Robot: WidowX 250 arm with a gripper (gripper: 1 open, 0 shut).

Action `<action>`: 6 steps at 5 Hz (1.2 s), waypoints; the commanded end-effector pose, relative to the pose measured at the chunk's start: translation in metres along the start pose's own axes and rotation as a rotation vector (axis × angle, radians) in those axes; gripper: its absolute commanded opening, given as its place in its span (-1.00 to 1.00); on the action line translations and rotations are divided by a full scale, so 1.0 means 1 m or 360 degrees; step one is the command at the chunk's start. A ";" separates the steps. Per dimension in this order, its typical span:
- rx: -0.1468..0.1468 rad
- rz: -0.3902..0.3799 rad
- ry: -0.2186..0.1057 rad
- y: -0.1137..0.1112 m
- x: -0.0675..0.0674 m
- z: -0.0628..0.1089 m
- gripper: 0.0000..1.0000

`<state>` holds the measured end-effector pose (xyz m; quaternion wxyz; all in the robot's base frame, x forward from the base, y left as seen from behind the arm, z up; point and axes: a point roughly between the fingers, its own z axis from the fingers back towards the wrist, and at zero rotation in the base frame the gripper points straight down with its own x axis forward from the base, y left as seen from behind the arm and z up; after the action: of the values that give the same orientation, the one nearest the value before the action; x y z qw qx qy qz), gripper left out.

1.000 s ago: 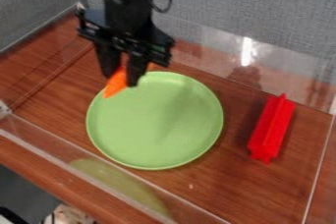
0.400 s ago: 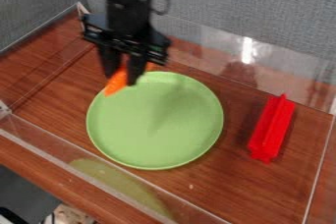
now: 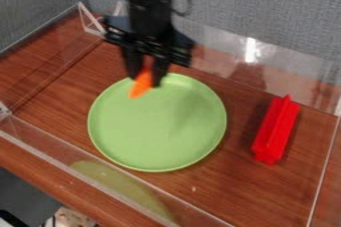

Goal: Put the carrot on the left side

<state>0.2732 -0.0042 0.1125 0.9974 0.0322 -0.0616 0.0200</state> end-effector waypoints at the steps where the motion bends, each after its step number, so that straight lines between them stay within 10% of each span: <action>1: 0.0021 0.0045 -0.0089 0.020 0.001 0.017 -1.00; 4: 0.0047 0.0102 -0.0081 0.033 -0.005 0.013 -1.00; 6: 0.0137 0.0291 -0.0061 0.087 0.015 -0.011 -1.00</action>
<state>0.2789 0.0804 0.0949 0.9902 0.0654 -0.0559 0.1101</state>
